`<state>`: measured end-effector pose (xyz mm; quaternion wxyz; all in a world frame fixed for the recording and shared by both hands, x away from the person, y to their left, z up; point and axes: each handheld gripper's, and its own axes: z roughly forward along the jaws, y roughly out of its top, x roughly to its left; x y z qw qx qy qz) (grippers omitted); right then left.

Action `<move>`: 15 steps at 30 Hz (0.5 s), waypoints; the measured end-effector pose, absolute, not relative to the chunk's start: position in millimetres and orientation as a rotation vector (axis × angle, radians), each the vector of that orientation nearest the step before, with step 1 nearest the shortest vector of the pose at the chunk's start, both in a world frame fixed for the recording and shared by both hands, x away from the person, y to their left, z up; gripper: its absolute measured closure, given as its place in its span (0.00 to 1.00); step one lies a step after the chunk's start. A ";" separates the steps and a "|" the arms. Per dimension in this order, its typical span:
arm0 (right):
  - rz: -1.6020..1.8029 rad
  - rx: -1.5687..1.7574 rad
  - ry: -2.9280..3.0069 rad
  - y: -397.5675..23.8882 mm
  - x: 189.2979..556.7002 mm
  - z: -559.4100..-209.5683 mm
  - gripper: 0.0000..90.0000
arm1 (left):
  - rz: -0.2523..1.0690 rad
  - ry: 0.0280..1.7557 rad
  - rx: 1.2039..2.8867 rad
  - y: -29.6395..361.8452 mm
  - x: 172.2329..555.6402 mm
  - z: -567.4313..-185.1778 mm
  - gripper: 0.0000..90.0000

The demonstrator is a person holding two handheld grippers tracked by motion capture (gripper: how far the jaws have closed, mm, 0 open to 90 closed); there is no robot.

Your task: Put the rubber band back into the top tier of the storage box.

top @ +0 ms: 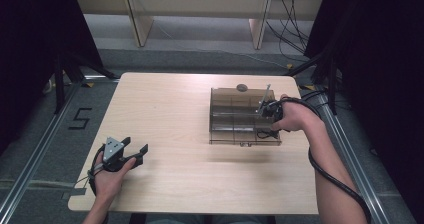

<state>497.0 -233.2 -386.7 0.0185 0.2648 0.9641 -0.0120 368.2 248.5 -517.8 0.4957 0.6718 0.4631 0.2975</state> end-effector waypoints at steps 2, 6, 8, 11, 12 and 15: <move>-0.037 0.812 2.993 -233.1 497.2 -387.0 0.99 | 0.721 1.121 1.628 248.4 368.2 -517.9 0.28; -0.040 0.810 2.999 -233.3 498.1 -389.8 0.99 | 0.724 1.118 1.631 248.6 368.2 -517.8 0.28; -0.041 0.840 2.987 -232.6 496.8 -390.9 0.99 | 0.721 1.121 1.628 248.5 368.1 -517.9 0.28; -0.036 0.835 2.994 -232.4 496.7 -392.3 0.99 | 0.720 1.121 1.628 248.6 368.2 -517.9 0.28; -0.035 0.825 2.997 -232.4 497.5 -393.0 0.99 | 0.722 1.126 1.633 248.6 367.8 -517.6 0.28; -0.050 0.846 2.984 -230.7 496.0 -392.8 0.98 | 0.721 1.121 1.629 248.5 368.1 -517.9 0.28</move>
